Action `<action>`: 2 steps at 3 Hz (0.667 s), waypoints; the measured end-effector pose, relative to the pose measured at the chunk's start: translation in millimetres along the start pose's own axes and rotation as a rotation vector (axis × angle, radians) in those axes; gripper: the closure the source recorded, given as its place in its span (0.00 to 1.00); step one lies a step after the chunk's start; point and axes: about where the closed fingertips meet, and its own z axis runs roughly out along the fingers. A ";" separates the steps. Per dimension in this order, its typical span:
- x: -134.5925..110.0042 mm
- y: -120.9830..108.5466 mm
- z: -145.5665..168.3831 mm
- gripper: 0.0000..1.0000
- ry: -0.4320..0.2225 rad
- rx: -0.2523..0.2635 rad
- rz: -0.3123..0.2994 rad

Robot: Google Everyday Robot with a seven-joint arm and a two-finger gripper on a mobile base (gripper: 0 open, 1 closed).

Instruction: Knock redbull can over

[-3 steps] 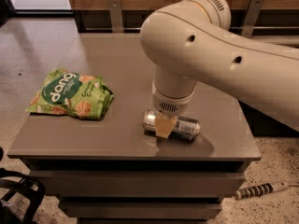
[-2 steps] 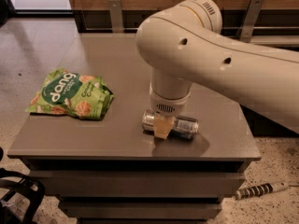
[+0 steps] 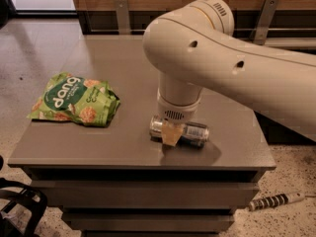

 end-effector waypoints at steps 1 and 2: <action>0.0 0.3 -1.0 0.23 0.000 0.002 0.000; 0.0 0.6 -2.4 0.00 -0.001 0.006 -0.001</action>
Offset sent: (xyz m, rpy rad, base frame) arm -0.0004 0.0000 0.0008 -0.0003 -0.0021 0.0003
